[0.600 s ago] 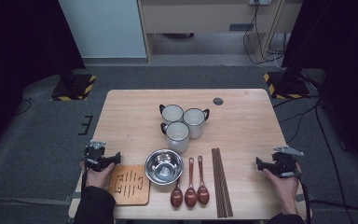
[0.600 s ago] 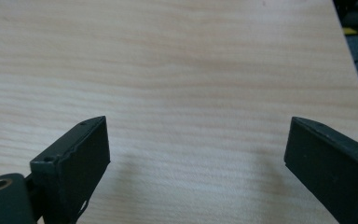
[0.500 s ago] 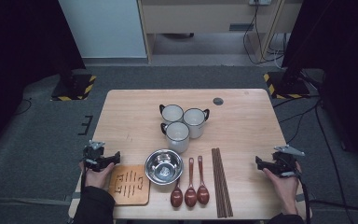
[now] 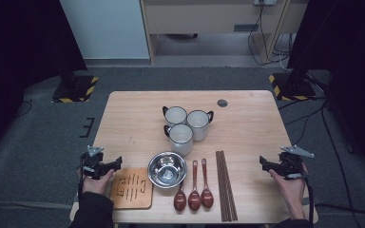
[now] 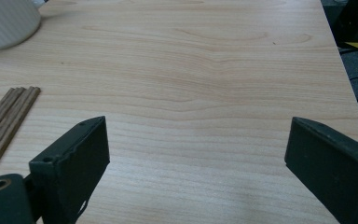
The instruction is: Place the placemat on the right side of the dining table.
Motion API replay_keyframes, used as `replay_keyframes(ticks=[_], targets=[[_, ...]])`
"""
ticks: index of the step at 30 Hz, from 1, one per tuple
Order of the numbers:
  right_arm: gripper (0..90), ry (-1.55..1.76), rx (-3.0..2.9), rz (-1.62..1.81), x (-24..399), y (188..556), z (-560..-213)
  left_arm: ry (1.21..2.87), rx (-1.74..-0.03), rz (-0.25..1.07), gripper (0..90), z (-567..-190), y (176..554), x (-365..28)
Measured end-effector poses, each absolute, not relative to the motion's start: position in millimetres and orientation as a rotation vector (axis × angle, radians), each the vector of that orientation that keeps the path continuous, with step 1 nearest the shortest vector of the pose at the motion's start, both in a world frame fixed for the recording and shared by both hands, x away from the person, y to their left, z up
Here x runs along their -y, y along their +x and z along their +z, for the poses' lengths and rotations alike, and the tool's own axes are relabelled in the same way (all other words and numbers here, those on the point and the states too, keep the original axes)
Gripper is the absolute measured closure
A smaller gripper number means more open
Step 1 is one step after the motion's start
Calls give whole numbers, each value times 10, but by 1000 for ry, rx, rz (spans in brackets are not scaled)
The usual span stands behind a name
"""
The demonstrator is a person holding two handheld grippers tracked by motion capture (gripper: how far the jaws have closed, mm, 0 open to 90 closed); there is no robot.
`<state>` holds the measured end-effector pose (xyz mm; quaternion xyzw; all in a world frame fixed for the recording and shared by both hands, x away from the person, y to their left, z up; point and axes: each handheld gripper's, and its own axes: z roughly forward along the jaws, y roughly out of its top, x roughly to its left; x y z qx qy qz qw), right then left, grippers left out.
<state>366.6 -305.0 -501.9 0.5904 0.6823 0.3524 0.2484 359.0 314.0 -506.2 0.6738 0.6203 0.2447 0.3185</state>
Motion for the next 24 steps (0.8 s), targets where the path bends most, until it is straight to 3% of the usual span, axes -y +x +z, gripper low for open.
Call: replay_keyframes(ticks=[24], targets=[[48,1559,-1868,1074,2783,3592,-4741,1802,-1587,567,107,-5019,3233,-3069]])
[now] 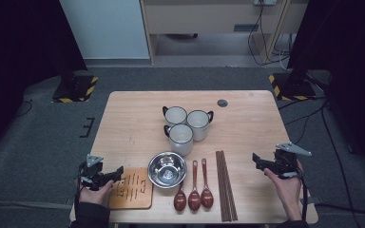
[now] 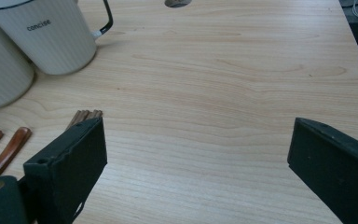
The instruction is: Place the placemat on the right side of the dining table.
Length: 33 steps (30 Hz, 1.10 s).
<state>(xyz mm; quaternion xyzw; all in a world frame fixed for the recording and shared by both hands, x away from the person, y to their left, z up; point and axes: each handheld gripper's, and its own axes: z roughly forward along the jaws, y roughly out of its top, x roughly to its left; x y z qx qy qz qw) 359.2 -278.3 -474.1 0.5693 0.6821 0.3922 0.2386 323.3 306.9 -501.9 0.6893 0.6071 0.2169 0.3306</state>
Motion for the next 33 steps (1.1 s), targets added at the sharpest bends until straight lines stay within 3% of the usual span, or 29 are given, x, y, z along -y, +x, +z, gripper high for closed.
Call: replay_keyframes(ticks=[33], targets=[[55,1523,-1919,1073,2484,3569,-4676,1962,-1522,507,57,-5199,3179,-2823]])
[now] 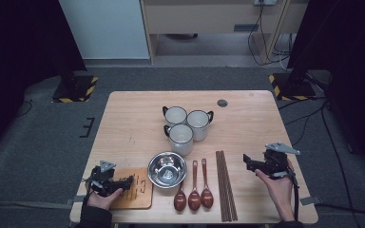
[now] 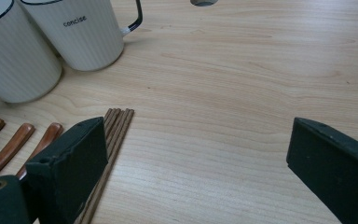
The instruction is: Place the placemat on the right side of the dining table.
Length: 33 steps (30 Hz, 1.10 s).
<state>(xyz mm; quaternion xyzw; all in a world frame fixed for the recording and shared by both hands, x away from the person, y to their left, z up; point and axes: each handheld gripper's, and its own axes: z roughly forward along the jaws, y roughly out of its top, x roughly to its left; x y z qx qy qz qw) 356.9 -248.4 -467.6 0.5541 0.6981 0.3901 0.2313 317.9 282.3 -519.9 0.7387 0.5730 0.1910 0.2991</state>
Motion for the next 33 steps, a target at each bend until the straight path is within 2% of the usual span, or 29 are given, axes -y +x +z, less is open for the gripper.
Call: replay_keyframes(ticks=[21,31,33], targets=[[54,1522,-1935,1123,2388,3576,-4652,1954,-1528,466,43,-5236,3175,-2799],[65,1507,-1945,1156,2280,3570,-4595,1931,-1532,445,79,-5243,3149,-2807],[68,1493,-1950,1168,2218,3557,-4561,1921,-1530,445,122,-5240,3137,-2799]])
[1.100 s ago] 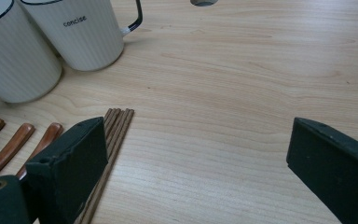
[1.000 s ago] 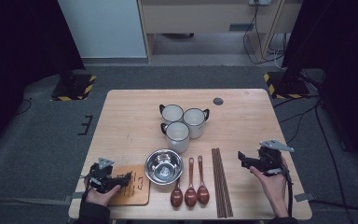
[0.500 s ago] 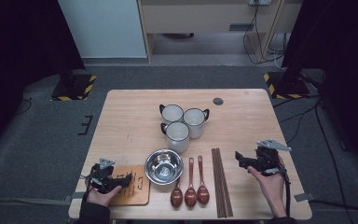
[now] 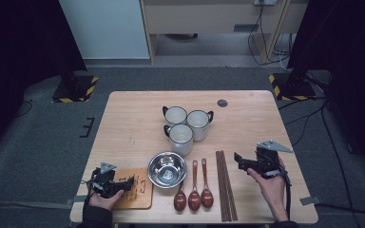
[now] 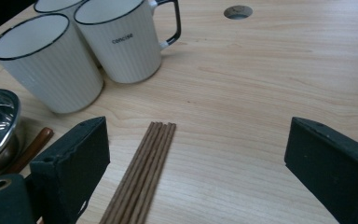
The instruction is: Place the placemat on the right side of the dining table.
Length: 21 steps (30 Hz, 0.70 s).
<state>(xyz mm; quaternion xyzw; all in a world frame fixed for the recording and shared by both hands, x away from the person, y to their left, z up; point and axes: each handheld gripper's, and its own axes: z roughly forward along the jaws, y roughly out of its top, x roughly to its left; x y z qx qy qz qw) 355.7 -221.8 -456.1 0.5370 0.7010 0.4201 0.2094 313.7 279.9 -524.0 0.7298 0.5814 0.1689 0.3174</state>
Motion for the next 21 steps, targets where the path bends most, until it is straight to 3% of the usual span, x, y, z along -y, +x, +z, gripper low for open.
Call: replay_keyframes(ticks=[21], targets=[[82,1379,-2010,1248,1626,3573,-4367,1868,-1607,447,168,-5219,3151,-2810]])
